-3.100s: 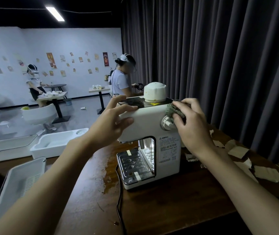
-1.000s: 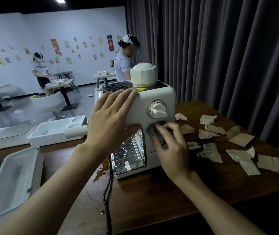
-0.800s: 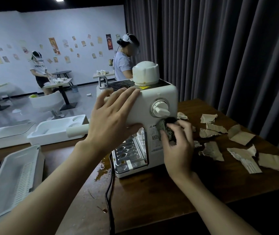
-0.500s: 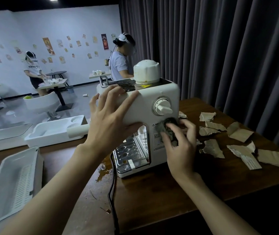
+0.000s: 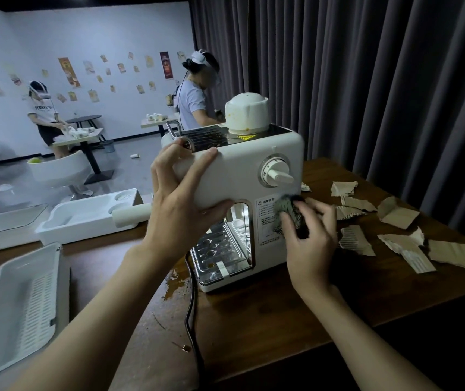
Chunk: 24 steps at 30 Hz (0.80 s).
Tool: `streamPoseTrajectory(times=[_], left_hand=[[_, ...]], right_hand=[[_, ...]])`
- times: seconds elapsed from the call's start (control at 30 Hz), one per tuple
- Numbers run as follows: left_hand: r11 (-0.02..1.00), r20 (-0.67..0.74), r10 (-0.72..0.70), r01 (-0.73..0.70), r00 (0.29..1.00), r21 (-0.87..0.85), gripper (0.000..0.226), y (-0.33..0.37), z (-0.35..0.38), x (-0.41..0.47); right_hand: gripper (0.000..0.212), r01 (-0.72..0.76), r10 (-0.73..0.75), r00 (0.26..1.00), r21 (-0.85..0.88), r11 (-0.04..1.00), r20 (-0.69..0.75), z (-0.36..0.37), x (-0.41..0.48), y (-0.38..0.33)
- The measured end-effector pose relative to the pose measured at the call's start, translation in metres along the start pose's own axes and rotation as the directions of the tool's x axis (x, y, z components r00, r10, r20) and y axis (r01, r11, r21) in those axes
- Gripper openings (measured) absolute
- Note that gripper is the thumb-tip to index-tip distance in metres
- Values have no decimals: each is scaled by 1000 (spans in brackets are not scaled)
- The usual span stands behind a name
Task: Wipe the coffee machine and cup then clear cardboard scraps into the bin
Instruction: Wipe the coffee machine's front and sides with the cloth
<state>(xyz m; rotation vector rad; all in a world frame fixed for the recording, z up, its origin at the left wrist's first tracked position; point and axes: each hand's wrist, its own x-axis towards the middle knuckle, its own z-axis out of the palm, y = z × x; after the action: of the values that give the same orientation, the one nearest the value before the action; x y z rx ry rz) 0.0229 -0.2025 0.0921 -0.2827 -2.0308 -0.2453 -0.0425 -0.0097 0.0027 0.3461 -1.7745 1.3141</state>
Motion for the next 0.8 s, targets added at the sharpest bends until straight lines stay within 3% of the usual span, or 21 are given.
streamPoseTrajectory(times=[0.1,0.27,0.5,0.7,0.8], left_hand=[[998,-12,-55,55,998,0,73,4,2,-1],[998,0,-66,66,998,9,75,5,1,-1],[996,37,-86,87,996,-20,74,7,-3,-1],[996,5,-92,92,996,-13,72,11,-2,-1],[997,5,-74,74,997,7,73,8,-3,-2]], right_hand=[[29,44,-42,997,-26,999,70,6,-14,-7],[29,237,-211,944,-77,968,255,6,-32,-5],[30,-54,75,987,-147,988,141,-4,-22,4],[28,128,-62,944,-185,974,325,-6,-41,-9],[23,66,0,945,-191,979,326,-14,-30,-3]])
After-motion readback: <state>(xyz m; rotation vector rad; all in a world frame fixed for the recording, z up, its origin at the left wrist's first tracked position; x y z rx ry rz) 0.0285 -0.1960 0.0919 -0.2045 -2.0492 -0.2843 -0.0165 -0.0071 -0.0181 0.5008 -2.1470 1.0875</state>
